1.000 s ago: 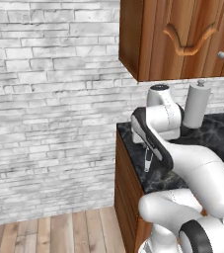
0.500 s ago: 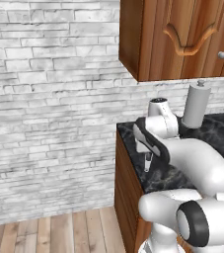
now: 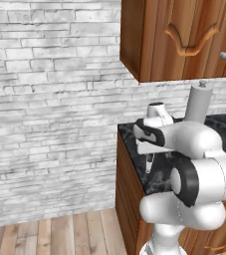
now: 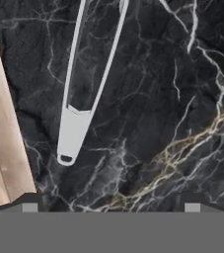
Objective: Pick up the tongs from the counter and place them near the plate next to the oven.
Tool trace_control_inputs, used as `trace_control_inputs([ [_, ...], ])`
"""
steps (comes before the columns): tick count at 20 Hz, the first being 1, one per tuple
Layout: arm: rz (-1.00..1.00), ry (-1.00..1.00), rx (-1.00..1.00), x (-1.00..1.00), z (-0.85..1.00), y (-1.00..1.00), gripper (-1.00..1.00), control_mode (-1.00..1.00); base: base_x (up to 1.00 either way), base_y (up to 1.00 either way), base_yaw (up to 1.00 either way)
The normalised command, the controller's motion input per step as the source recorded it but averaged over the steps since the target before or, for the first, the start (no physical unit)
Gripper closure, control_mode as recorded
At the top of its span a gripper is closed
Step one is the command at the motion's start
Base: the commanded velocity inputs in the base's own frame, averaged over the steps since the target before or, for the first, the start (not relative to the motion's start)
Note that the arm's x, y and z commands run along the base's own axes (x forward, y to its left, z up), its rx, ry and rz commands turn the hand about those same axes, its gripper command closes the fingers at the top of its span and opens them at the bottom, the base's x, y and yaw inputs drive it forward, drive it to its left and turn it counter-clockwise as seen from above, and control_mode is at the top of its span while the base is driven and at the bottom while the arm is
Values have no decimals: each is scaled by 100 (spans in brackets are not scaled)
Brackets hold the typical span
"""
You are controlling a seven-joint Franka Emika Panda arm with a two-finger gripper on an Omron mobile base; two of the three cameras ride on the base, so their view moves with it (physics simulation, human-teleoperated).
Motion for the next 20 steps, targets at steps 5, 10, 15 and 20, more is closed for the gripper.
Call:
trace_control_inputs([
  [5, 0, 2, 0, 40, -29, 0, -100, -100, 0, 0, 0],
  [10, 0, 0, 0, 33, -34, 0, -100, -100, 0, 0, 0],
  [15, 0, 0, 0, 3, -41, 0, -100, -100, 0, 0, 0],
  [20, 0, -2, 1, 17, -25, 0, -100, -100, 0, 0, 0],
])
